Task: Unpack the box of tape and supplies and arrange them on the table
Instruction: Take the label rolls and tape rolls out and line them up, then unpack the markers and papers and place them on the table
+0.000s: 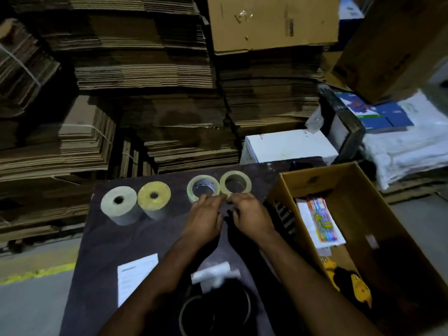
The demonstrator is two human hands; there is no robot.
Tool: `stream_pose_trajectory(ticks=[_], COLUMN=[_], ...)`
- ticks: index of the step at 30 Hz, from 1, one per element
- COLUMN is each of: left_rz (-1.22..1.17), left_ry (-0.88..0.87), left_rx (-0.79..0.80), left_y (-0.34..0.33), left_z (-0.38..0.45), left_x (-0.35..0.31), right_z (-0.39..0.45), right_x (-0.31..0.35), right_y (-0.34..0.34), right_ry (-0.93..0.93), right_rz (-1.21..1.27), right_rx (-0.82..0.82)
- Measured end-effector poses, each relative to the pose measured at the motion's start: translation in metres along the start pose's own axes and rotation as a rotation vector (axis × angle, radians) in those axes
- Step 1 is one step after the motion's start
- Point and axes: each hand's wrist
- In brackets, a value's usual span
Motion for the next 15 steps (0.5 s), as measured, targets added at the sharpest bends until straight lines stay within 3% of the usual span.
stream_pose_trajectory(ticks=[7,11,15], left_rz=[-0.146,-0.164,-0.055], left_ry=[-0.169,-0.24,-0.249], left_rx=[-0.01,-0.064,-0.063], left_y=[0.004,0.013,0.009], left_z=[0.004,0.039,0.109], left_x=[-0.058,-0.096,-0.124], right_z=[-0.086,-0.122,-0.135], right_x=[-0.001,-0.052,-0.106], right_y=[0.076,0.118,0.145], right_ry=[0.056,-0.081,-0.21], right_rz=[0.06,0.003,-0.006], right_rx=[-0.235,-0.423,-0.35])
Point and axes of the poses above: each hand's wrist, its own z-axis towards the middle knuckle, its own y-axis out of the back of the hand, x = y × z, and after that the axes turned 4 degrees about y, right-handed
